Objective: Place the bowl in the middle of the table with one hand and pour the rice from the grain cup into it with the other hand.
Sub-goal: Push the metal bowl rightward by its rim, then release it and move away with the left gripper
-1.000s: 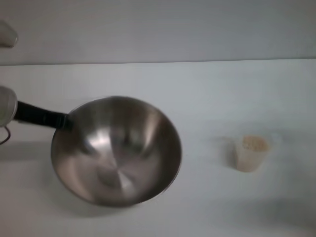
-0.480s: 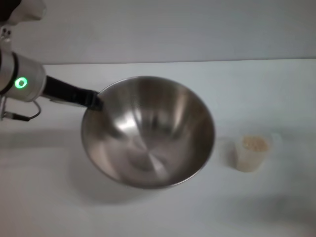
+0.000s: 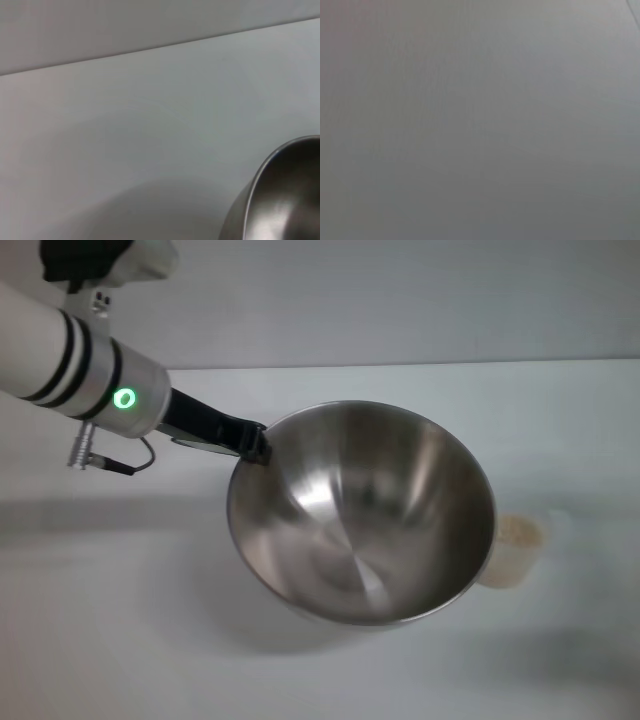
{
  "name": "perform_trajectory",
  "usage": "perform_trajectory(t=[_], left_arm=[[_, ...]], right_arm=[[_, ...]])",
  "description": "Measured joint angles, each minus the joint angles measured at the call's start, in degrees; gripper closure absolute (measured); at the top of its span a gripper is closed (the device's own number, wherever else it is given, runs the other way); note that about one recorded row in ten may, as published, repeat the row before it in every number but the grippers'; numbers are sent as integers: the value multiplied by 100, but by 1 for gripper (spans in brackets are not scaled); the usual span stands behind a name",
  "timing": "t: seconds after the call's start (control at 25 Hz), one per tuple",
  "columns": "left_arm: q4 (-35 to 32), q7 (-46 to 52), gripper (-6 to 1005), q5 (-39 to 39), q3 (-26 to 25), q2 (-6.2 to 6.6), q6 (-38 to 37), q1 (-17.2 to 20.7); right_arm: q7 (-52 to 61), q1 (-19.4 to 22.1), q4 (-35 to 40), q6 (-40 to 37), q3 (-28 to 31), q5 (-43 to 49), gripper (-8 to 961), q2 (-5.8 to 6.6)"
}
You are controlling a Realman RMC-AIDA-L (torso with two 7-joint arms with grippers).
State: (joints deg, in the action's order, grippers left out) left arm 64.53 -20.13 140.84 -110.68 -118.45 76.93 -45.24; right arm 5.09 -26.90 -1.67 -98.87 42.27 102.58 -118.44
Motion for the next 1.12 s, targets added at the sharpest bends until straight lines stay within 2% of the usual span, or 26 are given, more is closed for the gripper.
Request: perform_trajectory(t=[0.36,1.12], left_arm=[[-322,-25,958,-4,131,9,-360,-116],[-607,-234,957,41,291,12,-722,-62]], right_arm=[[0,-16,29,1,0,-2,425,6],[0,6,62,-62,0,-2,423,6]])
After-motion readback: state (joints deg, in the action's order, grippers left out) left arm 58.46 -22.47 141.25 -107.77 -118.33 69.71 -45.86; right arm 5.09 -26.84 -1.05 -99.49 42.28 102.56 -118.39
